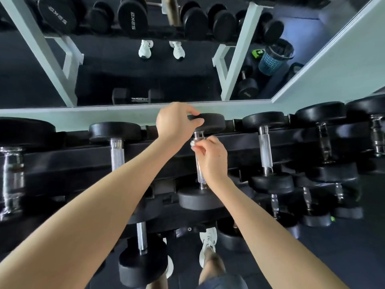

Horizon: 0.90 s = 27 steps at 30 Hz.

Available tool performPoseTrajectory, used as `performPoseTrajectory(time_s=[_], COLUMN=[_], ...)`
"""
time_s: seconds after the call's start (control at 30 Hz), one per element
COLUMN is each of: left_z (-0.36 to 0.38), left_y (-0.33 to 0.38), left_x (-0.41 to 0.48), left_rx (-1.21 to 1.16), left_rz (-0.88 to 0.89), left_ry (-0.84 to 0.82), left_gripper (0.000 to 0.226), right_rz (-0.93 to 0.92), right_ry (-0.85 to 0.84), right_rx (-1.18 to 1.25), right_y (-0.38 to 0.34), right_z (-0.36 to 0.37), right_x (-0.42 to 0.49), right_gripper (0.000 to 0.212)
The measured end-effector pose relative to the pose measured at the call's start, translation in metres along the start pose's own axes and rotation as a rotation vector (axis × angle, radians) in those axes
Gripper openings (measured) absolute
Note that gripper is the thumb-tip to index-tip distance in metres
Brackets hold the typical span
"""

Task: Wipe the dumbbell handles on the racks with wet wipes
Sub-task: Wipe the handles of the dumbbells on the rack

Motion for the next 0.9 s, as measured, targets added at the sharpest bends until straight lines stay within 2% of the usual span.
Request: performPoseTrajectory(time_s=[0.13, 0.37, 0.47, 0.57, 0.67, 0.73, 0.8, 0.83, 0.9], left_z=[0.001, -0.001, -0.001, -0.001, -0.002, -0.001, -0.002, -0.003, -0.004], left_y=[-0.001, -0.001, -0.003, -0.004, -0.005, -0.005, -0.005, -0.004, -0.004], left_x=[0.002, 0.0, -0.001, -0.002, -0.003, -0.004, -0.005, -0.006, -0.007], left_rx=[-0.008, -0.034, -0.038, -0.027, -0.019, -0.016, -0.021, -0.024, -0.025], left_rz=[0.015, 0.016, 0.005, 0.002, -0.01, -0.012, -0.016, -0.021, -0.037], left_ry=[0.012, 0.027, 0.037, 0.049, 0.05, 0.054, 0.063, 0.07, 0.081], left_gripper=[0.026, 0.025, 0.024, 0.025, 0.027, 0.027, 0.026, 0.026, 0.025], right_rz=[0.01, -0.215, -0.187, -0.11, -0.155, -0.206, -0.266, -0.234, -0.115], right_ry=[-0.004, -0.434, -0.33, -0.213, -0.394, -0.482, -0.467, -0.42, -0.328], right_rx=[-0.001, -0.124, -0.166, -0.018, 0.033, -0.025, -0.165, -0.199, -0.092], right_y=[0.001, 0.011, -0.003, 0.007, 0.022, 0.019, 0.007, 0.001, 0.007], right_z=[0.005, 0.009, 0.01, 0.004, -0.001, 0.001, 0.006, 0.006, 0.004], right_x=[0.01, -0.013, 0.023, 0.009, -0.027, -0.015, 0.01, 0.022, 0.03], right_gripper=[0.013, 0.015, 0.02, 0.017, 0.008, 0.01, 0.013, 0.014, 0.026])
Point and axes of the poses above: each hand's wrist, its own x-axis towards the middle knuckle, its own z-axis out of the palm, y = z × x, the point moved 7 cm from there along x, towards the middle knuckle, and after that the axes turned 3 degrees about z, right-handed, at the moved point
